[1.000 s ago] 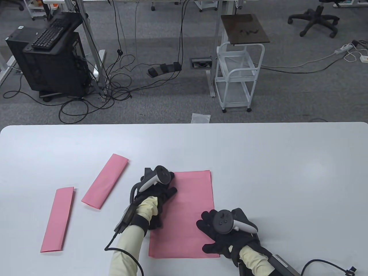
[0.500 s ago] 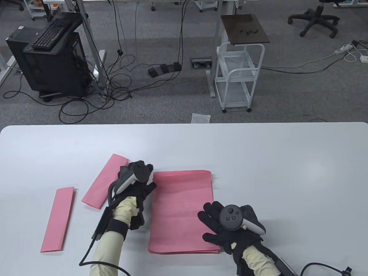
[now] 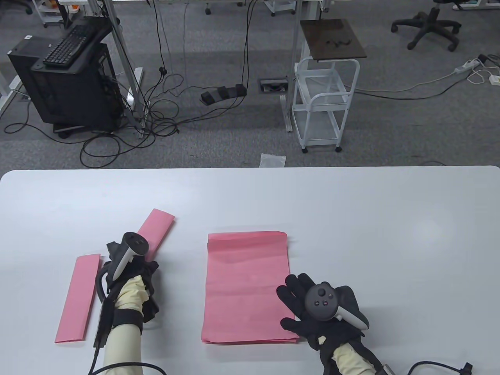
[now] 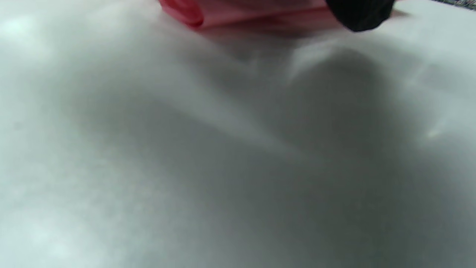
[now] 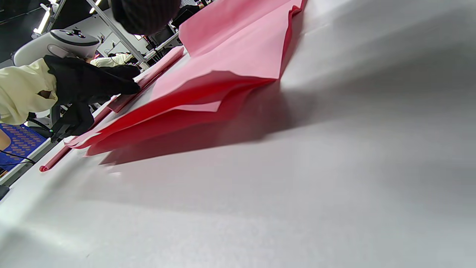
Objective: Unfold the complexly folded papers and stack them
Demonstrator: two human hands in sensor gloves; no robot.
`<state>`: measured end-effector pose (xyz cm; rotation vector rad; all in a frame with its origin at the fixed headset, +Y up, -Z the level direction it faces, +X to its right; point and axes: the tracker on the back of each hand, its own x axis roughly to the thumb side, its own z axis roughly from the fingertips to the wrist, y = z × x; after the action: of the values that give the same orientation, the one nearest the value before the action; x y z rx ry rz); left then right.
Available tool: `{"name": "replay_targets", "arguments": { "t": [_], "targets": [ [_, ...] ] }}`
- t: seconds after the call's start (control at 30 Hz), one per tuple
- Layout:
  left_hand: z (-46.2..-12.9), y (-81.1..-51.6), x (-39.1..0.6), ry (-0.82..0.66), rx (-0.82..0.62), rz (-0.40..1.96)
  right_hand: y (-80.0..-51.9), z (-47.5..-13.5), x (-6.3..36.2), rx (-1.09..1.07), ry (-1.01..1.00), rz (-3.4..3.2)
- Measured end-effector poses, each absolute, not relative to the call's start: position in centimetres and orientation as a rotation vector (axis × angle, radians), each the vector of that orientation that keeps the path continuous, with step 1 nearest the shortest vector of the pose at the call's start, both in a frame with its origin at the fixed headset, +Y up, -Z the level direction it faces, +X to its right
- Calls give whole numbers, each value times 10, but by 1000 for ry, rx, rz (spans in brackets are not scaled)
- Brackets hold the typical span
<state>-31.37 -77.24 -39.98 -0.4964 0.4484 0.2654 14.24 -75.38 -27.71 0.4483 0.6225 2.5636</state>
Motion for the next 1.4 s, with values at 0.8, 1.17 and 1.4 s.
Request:
{"name": "replay_targets", "arguments": {
  "t": [0.8, 1.17, 1.4],
  "targets": [
    [-388, -692, -255, 35, -289, 549, -748, -289, 148, 408, 529, 2426],
    [-349, -675, -174, -390, -551, 573, -725, -312, 151, 357, 133, 2245],
    [-343, -688, -155, -451, -658, 602, -721, -312, 137, 594, 18, 2364]
  ]
}}
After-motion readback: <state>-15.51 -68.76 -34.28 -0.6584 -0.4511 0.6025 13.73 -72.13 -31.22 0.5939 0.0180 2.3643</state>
